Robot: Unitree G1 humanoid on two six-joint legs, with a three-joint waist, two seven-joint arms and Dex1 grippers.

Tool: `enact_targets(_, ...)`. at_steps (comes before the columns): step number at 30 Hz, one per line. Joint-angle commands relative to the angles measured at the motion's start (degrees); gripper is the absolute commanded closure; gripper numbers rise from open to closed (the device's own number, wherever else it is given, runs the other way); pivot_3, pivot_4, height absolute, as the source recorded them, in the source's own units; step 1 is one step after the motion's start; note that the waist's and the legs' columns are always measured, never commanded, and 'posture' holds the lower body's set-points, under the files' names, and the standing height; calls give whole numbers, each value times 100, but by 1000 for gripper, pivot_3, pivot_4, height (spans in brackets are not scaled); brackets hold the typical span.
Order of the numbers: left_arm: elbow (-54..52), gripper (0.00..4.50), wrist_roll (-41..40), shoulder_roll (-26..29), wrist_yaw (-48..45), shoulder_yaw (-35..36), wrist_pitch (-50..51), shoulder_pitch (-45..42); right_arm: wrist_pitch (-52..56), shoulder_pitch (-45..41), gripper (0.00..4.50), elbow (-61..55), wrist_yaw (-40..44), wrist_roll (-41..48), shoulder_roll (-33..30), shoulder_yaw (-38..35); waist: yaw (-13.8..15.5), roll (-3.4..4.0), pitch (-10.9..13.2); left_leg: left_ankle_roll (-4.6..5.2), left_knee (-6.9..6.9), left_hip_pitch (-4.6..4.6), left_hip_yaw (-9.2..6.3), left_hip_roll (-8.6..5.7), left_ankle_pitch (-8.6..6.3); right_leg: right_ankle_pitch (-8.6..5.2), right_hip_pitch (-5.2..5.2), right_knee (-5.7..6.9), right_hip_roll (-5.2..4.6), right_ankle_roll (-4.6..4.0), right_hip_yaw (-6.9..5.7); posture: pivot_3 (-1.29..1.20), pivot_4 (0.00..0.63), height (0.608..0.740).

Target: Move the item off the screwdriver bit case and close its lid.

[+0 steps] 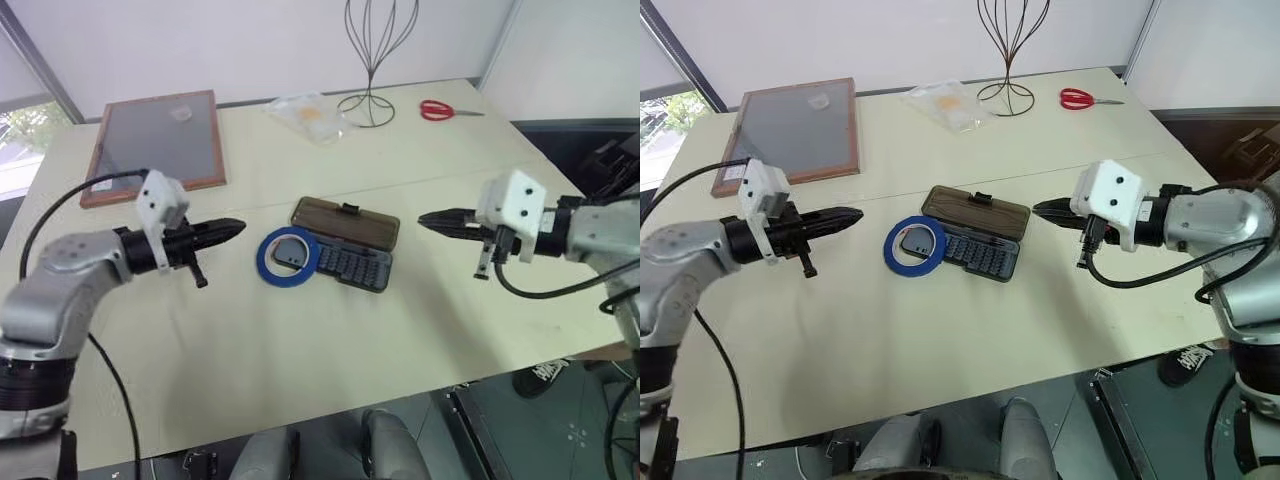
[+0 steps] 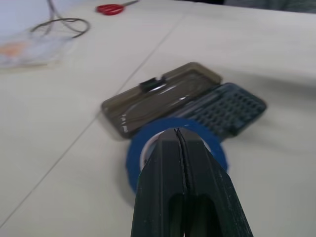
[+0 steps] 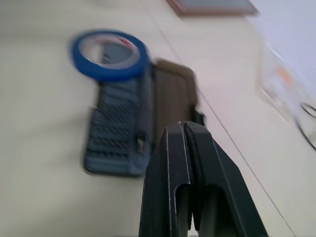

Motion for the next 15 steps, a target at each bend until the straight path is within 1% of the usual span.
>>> enact_targets(1, -95, 4500, -107, 51, -104, 46, 93, -92, 92, -219, 4450, -151, 74, 121, -50, 12, 1, -3, 2, 0, 0, -1, 0, 0, 0, 0, -1, 0, 0, 0, 0, 0, 150, 740)
enact_targets(15, -191, 4500, -64, -237, 32, -24, 244, -226, 95, -297, 4450, -168, -9, 57, 56, 110, 18, -3, 2, -1, 2, -4, 0, 0, 1, 0, -7, 3, -1, 0, 1, 0, 150, 740)
